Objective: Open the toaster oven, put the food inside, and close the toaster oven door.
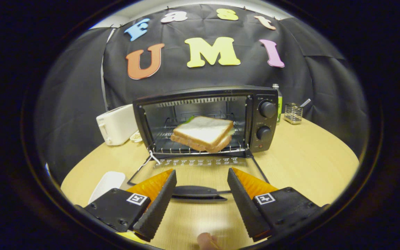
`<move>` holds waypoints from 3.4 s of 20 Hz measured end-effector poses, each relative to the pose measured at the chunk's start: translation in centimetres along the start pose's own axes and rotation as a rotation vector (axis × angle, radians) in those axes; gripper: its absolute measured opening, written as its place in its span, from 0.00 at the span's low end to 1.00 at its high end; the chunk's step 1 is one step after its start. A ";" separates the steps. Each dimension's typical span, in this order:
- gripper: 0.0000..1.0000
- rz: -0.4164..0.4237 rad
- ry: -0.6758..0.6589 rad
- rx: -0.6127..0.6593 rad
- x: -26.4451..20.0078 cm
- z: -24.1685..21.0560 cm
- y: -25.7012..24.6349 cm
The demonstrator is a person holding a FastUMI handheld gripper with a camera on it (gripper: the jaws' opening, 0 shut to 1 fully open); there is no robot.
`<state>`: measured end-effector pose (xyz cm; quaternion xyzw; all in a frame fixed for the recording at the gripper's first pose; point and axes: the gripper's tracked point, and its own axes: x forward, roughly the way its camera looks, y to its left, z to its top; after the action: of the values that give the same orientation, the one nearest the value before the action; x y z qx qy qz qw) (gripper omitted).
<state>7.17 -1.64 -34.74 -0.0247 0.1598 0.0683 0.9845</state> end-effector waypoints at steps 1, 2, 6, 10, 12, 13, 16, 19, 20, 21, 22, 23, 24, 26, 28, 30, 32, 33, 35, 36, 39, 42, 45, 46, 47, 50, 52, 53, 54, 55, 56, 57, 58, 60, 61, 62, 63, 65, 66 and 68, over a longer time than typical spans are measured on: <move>0.97 -0.010 0.009 -0.019 -0.3 -0.7 0.3; 0.97 -0.018 0.024 -0.041 -0.6 -1.4 0.6; 0.98 -0.052 0.068 -0.091 -0.8 -3.7 1.6; 0.98 -0.088 0.126 -0.022 -0.1 -5.0 1.2; 0.98 -0.082 0.129 -0.045 0.6 -4.7 1.5; 0.98 -0.093 0.131 -0.056 0.5 -4.7 1.4; 0.98 -0.105 0.133 -0.061 0.6 -4.5 1.5; 0.98 -0.100 0.112 -0.027 0.6 -4.0 1.6; 0.98 -0.101 0.102 -0.025 0.5 -3.7 1.7; 0.98 -0.100 0.092 -0.032 0.4 -3.4 1.7; 0.98 -0.099 0.088 -0.035 0.2 -3.2 1.7; 0.98 -0.097 0.070 -0.032 -0.1 -2.6 1.7; 0.98 -0.096 0.052 -0.039 -0.3 -2.0 1.8; 0.98 -0.097 0.017 -0.051 -0.6 -0.7 1.9; 0.98 -0.099 -0.029 -0.080 -0.7 1.0 2.1; 0.98 -0.102 -0.059 -0.101 -0.9 2.1 2.1; 0.98 -0.099 -0.085 -0.104 -1.0 3.2 2.3; 0.98 -0.096 -0.100 -0.101 -1.0 3.8 2.3; 0.98 -0.092 -0.137 -0.102 -1.0 5.3 2.3; 0.98 -0.094 -0.161 -0.099 -0.8 6.2 2.4; 0.98 -0.112 -0.222 -0.093 0.0 9.0 2.4; 0.98 -0.091 -0.232 -0.086 1.7 11.6 3.2; 0.98 -0.062 -0.215 -0.059 3.5 14.1 3.5; 0.98 -0.077 -0.215 -0.061 3.5 14.9 3.0; 0.98 -0.095 -0.220 -0.061 3.2 15.8 2.5; 0.98 -0.111 -0.260 -0.077 0.7 18.0 2.2; 0.98 -0.121 -0.273 -0.096 -1.6 19.3 2.1; 0.98 -0.127 -0.274 -0.096 -2.8 19.9 2.0; 0.98 -0.124 -0.280 -0.086 -4.2 20.7 2.1; 0.98 -0.113 -0.290 -0.067 -5.8 21.8 2.5; 0.98 -0.104 -0.293 -0.047 -7.3 22.6 2.8; 0.98 -0.102 -0.290 -0.032 -8.8 23.3 2.8; 0.98 -0.103 -0.282 -0.024 -10.2 23.9 2.8; 0.98 -0.075 -0.297 -0.007 -13.3 25.5 3.6; 0.98 -0.053 -0.322 -0.008 -14.9 26.6 4.4; 0.98 -0.051 -0.340 -0.024 -16.4 27.1 4.6; 0.98 -0.073 -0.353 -0.046 -17.9 27.1 4.2; 0.98 -0.108 -0.382 -0.092 -20.7 27.2 4.1; 0.98 -0.115 -0.395 -0.108 -22.1 27.1 4.4; 0.98 -0.130 -0.442 -0.128 -25.0 27.4 4.5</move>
<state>-8.43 1.53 -0.95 -0.0817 -0.0663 0.0184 0.9943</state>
